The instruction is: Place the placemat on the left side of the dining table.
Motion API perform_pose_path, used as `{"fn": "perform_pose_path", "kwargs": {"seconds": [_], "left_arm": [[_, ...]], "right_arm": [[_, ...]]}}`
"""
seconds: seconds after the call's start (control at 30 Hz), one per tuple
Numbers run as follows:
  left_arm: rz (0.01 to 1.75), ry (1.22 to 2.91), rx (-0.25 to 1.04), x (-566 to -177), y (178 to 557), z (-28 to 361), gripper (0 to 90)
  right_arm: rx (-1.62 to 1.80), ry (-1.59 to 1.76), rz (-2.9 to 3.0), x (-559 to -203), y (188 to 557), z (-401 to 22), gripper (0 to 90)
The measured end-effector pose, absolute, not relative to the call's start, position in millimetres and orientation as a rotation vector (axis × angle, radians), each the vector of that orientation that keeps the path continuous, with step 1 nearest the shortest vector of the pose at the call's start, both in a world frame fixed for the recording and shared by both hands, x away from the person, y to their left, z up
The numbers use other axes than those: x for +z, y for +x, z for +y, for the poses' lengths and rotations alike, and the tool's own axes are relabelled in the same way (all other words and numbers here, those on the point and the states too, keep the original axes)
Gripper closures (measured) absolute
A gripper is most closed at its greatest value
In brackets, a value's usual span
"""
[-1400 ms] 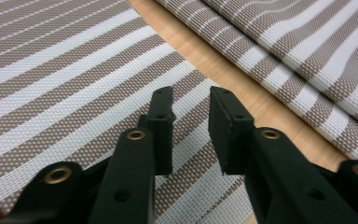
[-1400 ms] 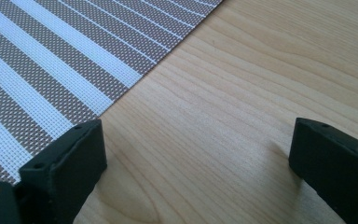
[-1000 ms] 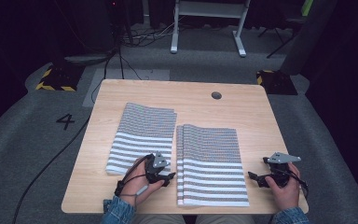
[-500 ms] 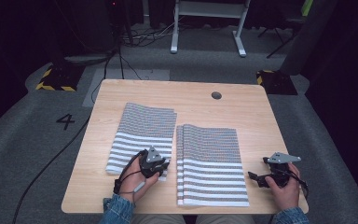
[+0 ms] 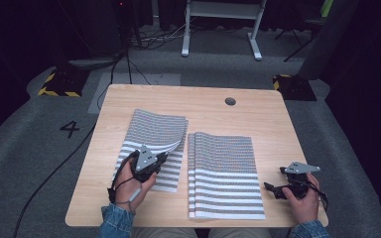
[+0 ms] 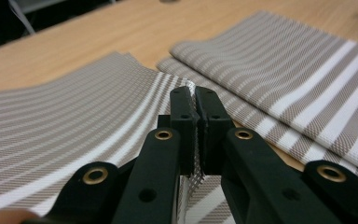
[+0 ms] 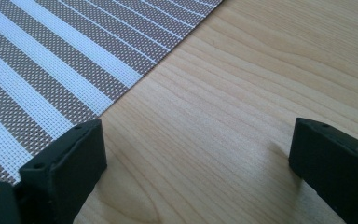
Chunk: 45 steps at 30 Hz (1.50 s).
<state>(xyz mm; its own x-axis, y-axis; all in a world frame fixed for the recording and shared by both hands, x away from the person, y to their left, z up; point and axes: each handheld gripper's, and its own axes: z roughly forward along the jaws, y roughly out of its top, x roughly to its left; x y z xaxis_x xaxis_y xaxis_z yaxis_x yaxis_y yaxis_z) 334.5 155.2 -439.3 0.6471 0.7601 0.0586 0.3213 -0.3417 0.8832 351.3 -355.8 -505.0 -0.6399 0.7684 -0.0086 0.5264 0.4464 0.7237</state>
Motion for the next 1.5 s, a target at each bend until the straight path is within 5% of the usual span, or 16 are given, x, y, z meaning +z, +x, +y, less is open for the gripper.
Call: {"fn": "perform_pose_path", "kwargs": {"seconds": [0.67,1.27,1.33,1.5], "left_arm": [[1.137,1.599,0.894,-420,316,260,86.7],[1.544,1.487,1.146,-429,300,323,85.7],[1.582,1.454,1.189,-427,297,328,81.2],[1.578,1.426,1.255,-419,296,322,43.9]], "right_arm": [[1.008,1.105,2.366,-505,351,-356,4.0],[1.008,1.105,2.366,-505,351,-356,4.0],[1.008,1.104,2.366,-505,351,-356,4.0],[1.008,1.106,2.366,-505,351,-356,4.0]]}}
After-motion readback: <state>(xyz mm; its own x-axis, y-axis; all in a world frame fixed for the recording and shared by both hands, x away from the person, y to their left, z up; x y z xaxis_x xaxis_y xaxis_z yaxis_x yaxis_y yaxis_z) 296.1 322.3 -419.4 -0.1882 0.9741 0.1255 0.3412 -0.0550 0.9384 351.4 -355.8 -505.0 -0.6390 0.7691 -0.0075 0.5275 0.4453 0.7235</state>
